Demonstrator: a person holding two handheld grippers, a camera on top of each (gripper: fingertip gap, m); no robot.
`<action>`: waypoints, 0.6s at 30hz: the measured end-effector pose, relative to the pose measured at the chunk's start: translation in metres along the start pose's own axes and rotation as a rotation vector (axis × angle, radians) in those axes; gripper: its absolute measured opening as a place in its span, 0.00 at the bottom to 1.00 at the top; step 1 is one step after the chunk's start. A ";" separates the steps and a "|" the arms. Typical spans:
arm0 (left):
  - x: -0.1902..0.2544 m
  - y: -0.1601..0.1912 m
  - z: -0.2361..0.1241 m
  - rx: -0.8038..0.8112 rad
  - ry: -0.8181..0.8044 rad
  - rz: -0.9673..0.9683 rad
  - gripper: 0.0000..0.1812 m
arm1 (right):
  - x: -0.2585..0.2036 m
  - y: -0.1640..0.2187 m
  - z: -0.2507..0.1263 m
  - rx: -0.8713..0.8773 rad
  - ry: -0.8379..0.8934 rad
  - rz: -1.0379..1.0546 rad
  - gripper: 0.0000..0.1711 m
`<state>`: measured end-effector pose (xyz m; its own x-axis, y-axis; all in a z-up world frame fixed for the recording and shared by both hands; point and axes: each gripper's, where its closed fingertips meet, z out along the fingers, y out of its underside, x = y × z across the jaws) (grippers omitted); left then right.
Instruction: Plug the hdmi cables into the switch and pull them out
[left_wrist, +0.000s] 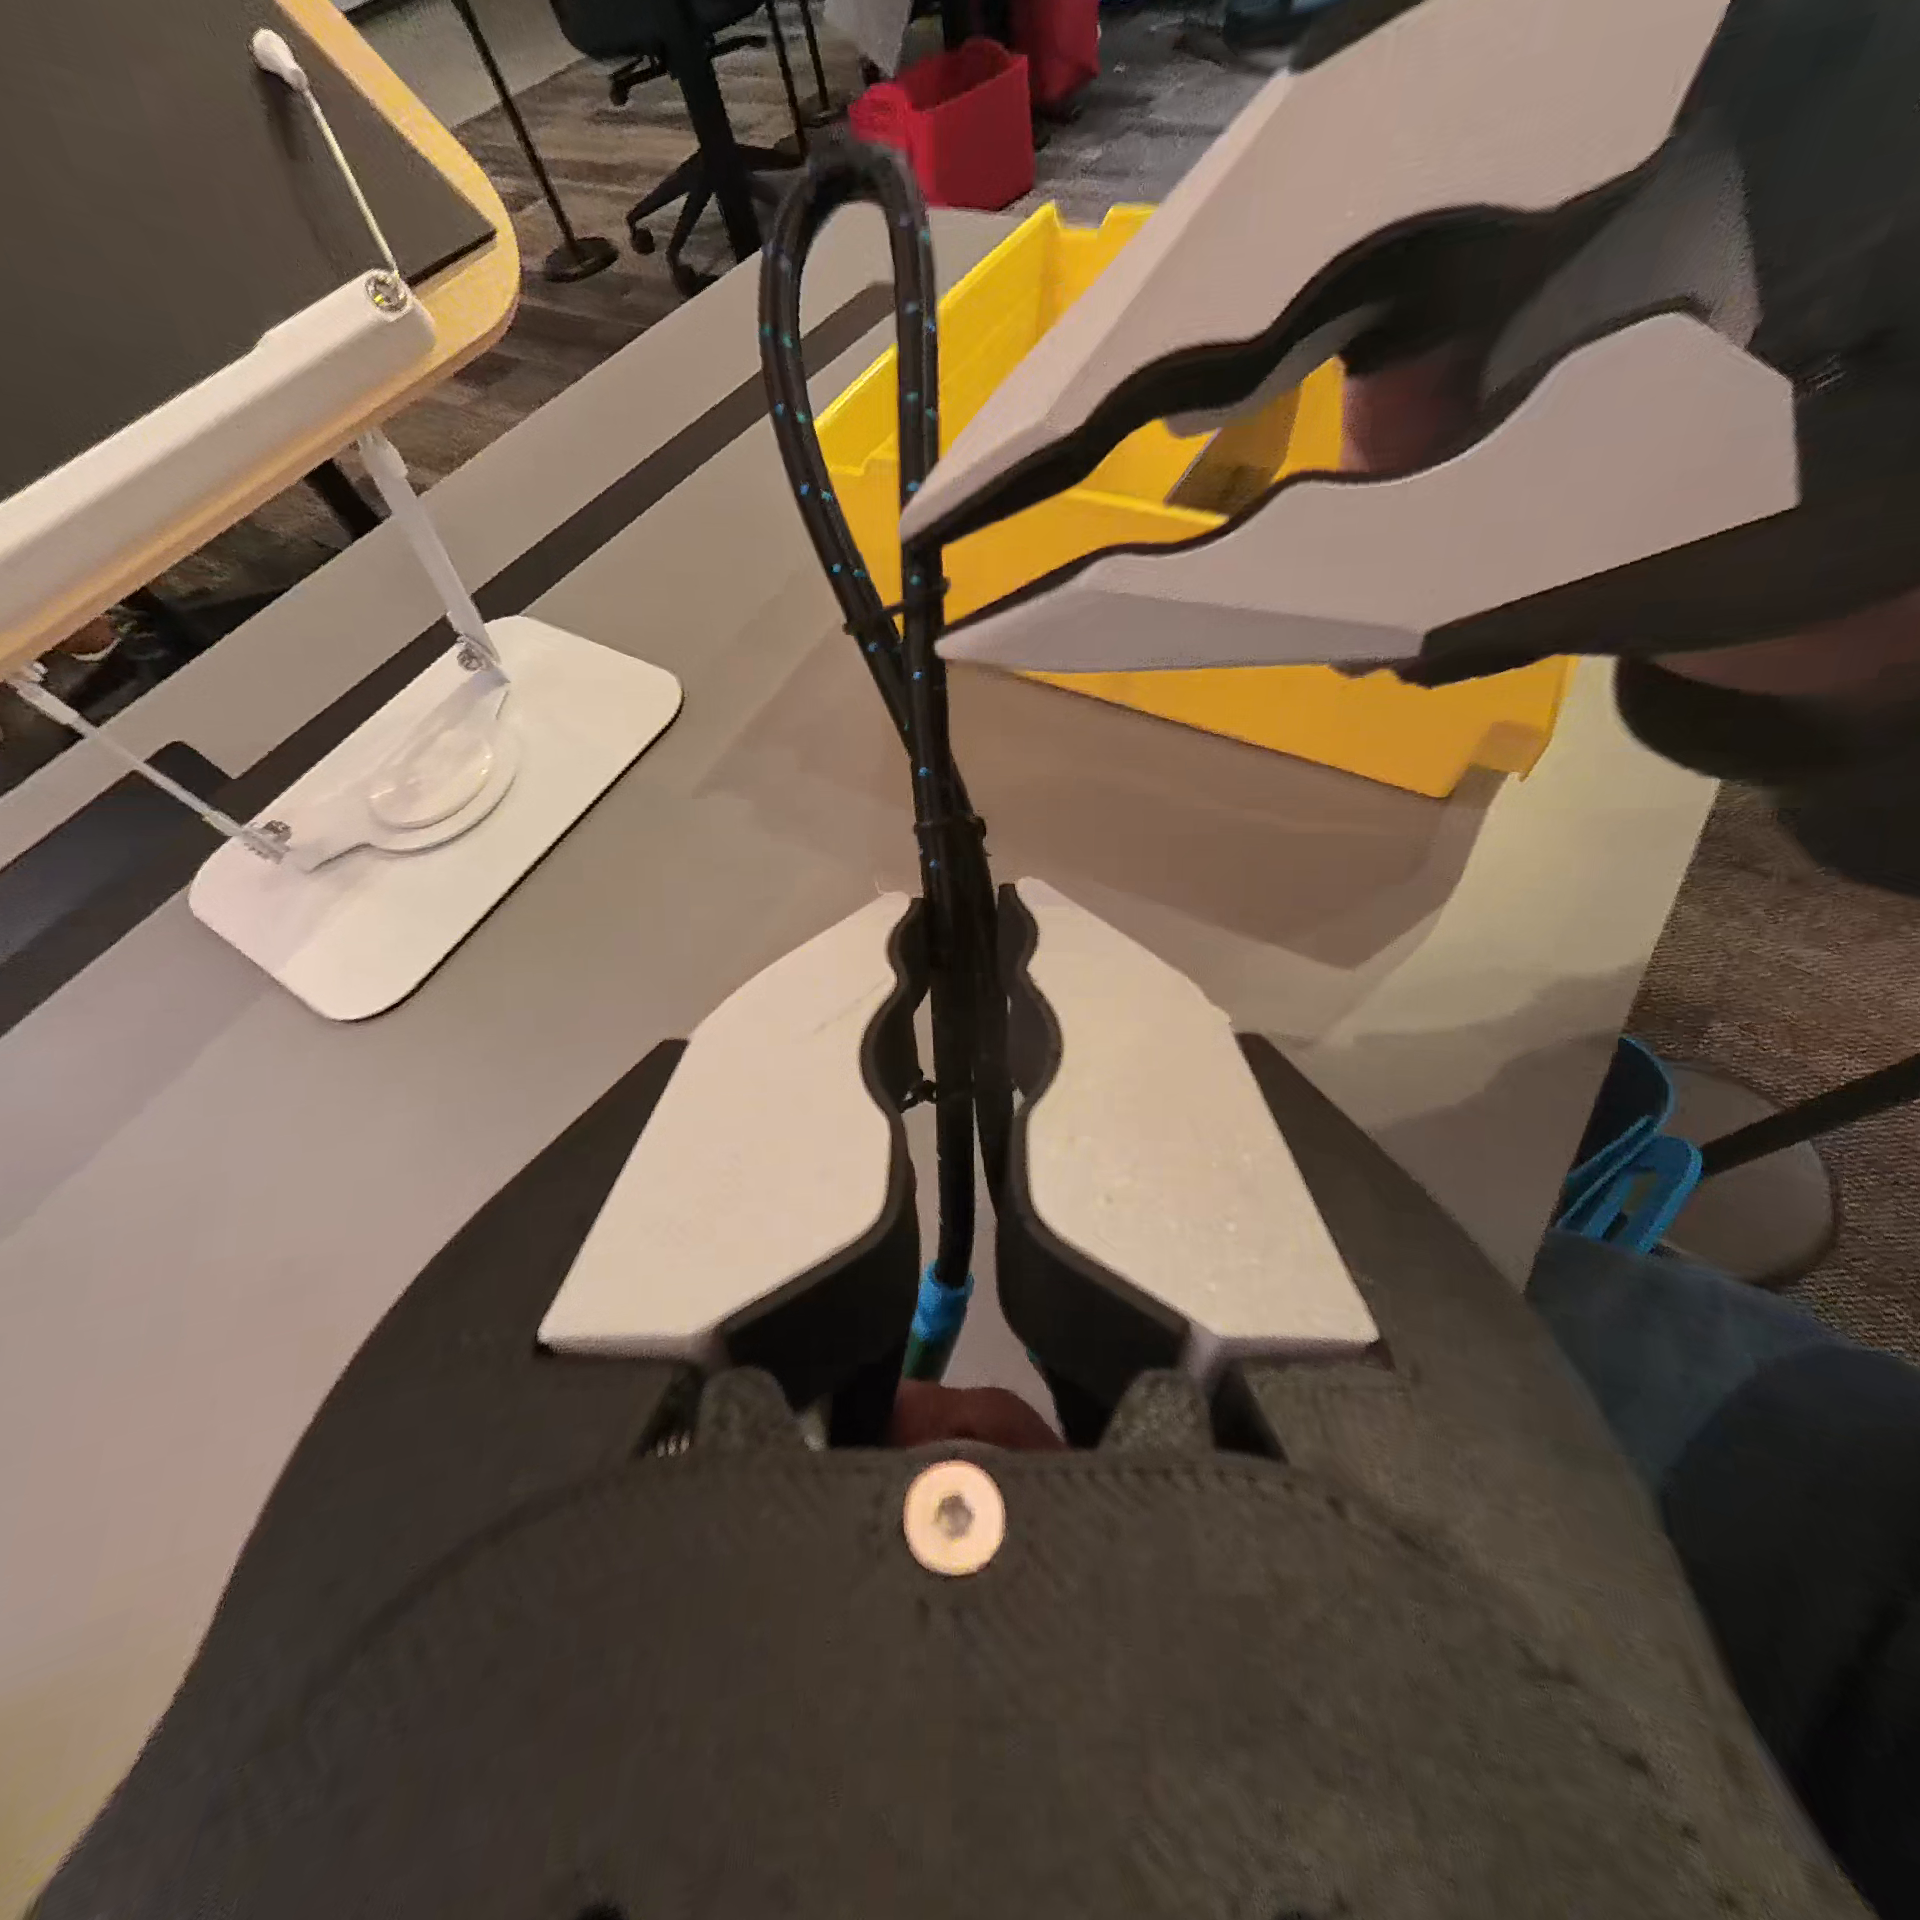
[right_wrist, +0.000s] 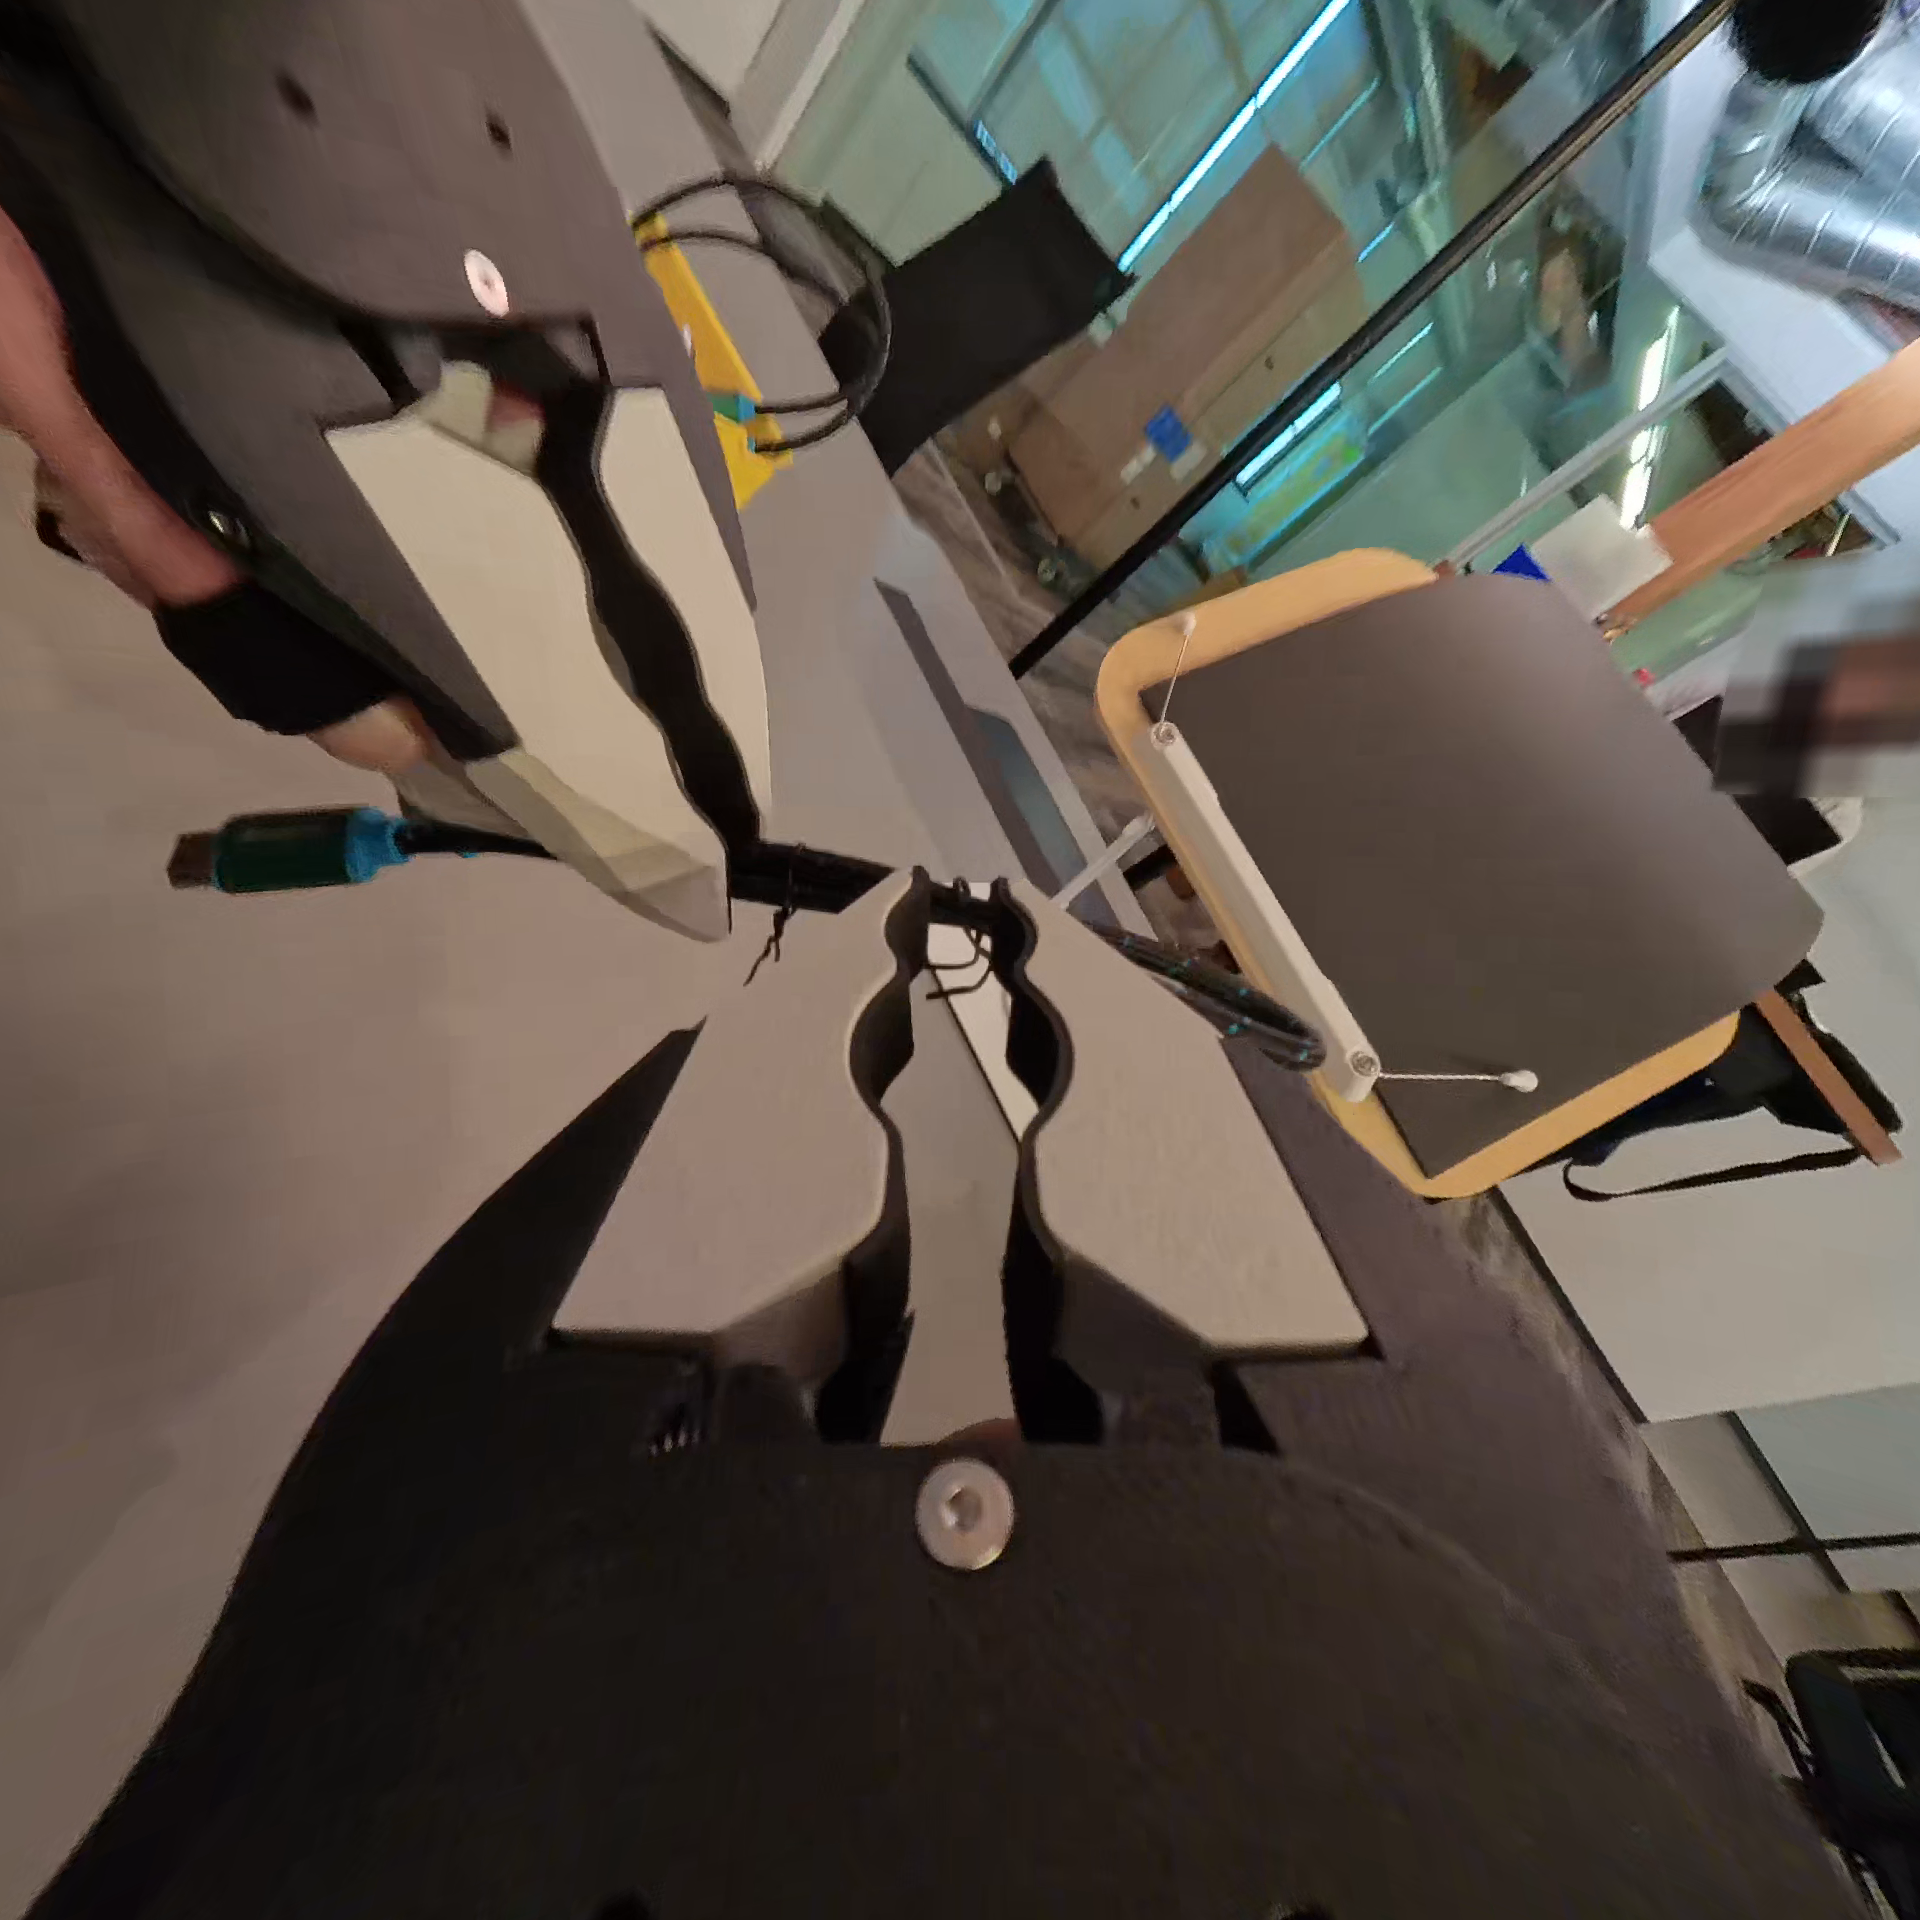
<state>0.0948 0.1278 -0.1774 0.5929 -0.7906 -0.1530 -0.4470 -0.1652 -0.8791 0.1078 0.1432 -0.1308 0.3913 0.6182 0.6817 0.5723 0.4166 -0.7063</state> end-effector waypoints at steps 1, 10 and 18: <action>-0.002 0.002 0.000 -0.012 -0.015 0.017 0.06 | -0.001 0.003 0.002 -0.010 -0.008 0.019 0.04; -0.008 0.008 -0.005 -0.079 -0.084 0.117 0.06 | -0.009 0.015 0.011 -0.055 -0.088 0.145 0.00; -0.009 0.014 -0.007 -0.097 -0.097 0.142 0.06 | -0.004 0.023 0.017 -0.096 -0.077 0.207 0.00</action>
<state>0.0785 0.1286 -0.1848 0.5789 -0.7502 -0.3195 -0.5906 -0.1157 -0.7986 0.1071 0.1610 -0.1529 0.4539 0.7342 0.5049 0.5524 0.2127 -0.8060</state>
